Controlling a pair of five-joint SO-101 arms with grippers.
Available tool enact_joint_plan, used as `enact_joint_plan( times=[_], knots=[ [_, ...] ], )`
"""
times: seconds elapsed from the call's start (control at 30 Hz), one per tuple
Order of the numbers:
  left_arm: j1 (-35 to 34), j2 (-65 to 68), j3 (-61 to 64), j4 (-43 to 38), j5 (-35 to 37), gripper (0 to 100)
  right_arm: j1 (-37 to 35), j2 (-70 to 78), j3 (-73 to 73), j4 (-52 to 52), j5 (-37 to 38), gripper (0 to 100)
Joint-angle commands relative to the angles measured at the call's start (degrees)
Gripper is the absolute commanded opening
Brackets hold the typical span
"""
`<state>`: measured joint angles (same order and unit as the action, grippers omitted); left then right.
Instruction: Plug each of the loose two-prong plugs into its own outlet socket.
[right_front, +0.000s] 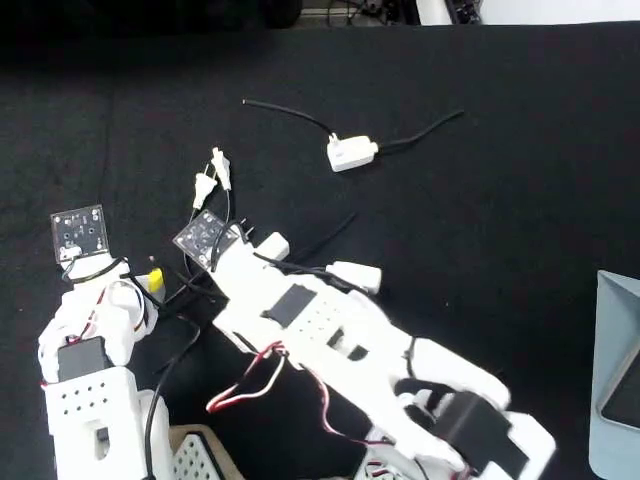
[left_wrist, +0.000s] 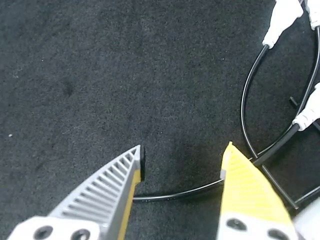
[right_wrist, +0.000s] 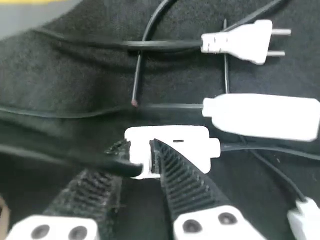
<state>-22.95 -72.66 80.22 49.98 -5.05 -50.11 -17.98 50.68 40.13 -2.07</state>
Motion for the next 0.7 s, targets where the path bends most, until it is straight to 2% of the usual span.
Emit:
enact_joint_plan(
  times=[0.0, 0.13, 0.27, 0.37, 0.47, 0.67],
  knots=[
    [-0.6, -0.8, -0.1, -1.4, 0.3, 26, -0.4, -10.7, -4.6, 6.8, 0.8, 1.2],
    [-0.6, -0.8, -0.1, -1.4, 0.3, 26, -0.2, -19.6, -6.5, 12.9, 2.3, 1.2],
    [-0.6, -0.8, -0.1, -1.4, 0.3, 26, 3.9, -23.1, -10.6, 17.9, 2.4, 1.2],
    [-0.6, -0.8, 0.0, -1.4, 0.3, 26, 8.9, -23.3, -14.5, 20.4, 2.5, 1.2],
    [-0.6, -0.8, 0.3, -1.4, 0.3, 26, 15.0, -23.2, -17.0, 20.4, 5.6, 1.2],
    [-0.6, -0.8, 0.4, -1.4, 0.3, 26, 29.0, -22.9, -17.9, 13.1, 8.8, 1.2]
  ],
)
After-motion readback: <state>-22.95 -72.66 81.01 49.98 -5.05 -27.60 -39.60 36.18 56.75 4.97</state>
